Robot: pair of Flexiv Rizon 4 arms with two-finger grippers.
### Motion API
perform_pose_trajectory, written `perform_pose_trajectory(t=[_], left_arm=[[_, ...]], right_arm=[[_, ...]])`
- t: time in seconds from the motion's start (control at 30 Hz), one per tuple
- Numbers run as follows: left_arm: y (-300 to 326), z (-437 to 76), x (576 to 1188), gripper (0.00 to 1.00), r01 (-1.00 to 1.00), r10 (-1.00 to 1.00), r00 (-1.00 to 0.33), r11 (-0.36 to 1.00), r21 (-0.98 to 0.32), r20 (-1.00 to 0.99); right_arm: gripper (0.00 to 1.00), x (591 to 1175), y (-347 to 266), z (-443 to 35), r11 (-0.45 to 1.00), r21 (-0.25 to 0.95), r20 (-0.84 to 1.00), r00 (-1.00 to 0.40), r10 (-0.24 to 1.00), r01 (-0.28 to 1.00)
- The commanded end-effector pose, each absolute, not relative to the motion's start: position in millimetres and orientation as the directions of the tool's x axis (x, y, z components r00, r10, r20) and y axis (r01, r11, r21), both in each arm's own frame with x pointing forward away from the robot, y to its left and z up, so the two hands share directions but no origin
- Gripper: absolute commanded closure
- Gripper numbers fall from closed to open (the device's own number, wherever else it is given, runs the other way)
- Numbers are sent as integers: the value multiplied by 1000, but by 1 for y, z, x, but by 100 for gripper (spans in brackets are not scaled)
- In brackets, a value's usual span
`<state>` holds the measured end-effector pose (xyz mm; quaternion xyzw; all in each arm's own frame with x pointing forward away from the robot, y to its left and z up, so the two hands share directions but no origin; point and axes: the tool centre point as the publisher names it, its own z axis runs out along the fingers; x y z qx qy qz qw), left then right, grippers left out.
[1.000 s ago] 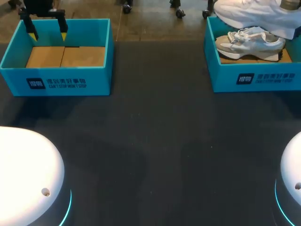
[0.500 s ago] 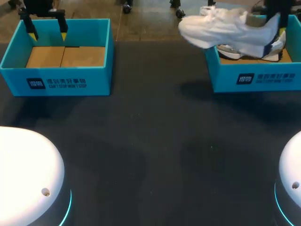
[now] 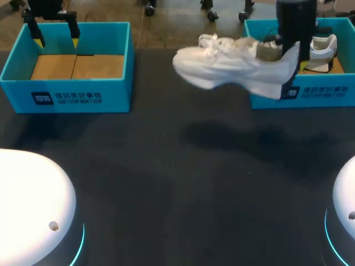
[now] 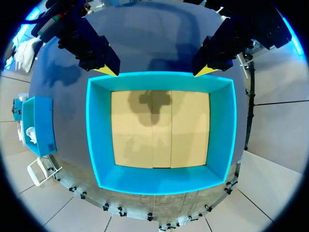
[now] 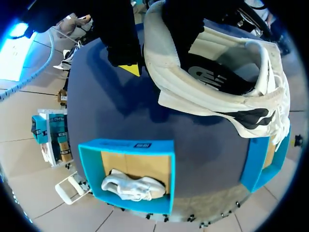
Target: Take the shoe out of the shoebox, open the shoe tongue, remove and reinsert the insole, then place the shoe into the shoebox
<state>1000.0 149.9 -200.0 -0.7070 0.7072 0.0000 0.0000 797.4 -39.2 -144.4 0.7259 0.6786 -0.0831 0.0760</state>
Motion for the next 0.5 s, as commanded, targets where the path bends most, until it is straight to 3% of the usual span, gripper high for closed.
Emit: perform_pose_trajectory(t=[0.03,0.5], left_arm=[[150,-200,1000,0,-1000,-1000,0,0,0,0],[150,-200,1000,0,-1000,-1000,0,0,0,0]], right_arm=[[100,754,-21,-161,-82,87,-201,98,975,993],[100,670,31,-201,-107,83,-187,121,975,991]])
